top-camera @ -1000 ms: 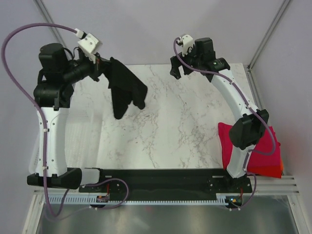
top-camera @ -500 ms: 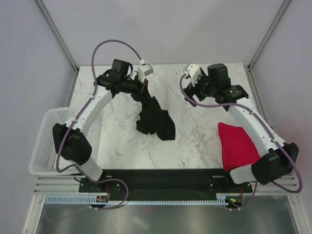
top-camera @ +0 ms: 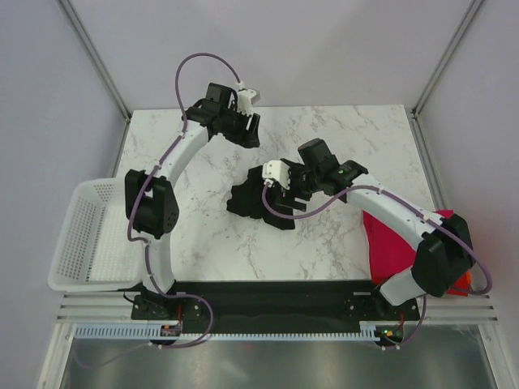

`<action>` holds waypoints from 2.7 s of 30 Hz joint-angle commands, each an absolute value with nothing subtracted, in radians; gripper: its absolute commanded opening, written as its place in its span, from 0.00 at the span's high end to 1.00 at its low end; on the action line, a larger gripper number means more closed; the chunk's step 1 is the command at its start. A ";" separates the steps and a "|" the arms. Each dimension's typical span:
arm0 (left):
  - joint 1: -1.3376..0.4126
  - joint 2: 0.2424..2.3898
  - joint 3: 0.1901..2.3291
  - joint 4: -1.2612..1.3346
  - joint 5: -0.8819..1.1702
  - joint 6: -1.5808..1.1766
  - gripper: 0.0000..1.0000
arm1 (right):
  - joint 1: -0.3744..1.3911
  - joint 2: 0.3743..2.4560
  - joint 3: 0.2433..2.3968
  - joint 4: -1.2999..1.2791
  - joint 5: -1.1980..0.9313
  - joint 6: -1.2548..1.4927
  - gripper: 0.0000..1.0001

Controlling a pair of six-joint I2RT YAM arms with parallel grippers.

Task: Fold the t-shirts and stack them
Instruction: Move the tshirt to the center of the board, then flatten the tshirt out

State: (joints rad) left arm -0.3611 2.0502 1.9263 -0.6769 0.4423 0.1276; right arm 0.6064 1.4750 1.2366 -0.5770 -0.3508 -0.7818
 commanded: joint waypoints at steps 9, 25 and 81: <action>-0.247 1.579 1.491 -0.637 0.265 0.167 0.34 | 0.670 1.615 1.134 -0.514 -0.463 -0.893 0.22; -0.186 1.535 1.443 -0.657 0.249 0.183 0.34 | 0.669 1.802 1.147 -0.494 -0.420 -0.977 0.27; -0.267 1.647 1.160 -0.540 0.360 0.273 0.44 | 0.465 1.801 1.735 -0.529 -0.193 -0.667 1.00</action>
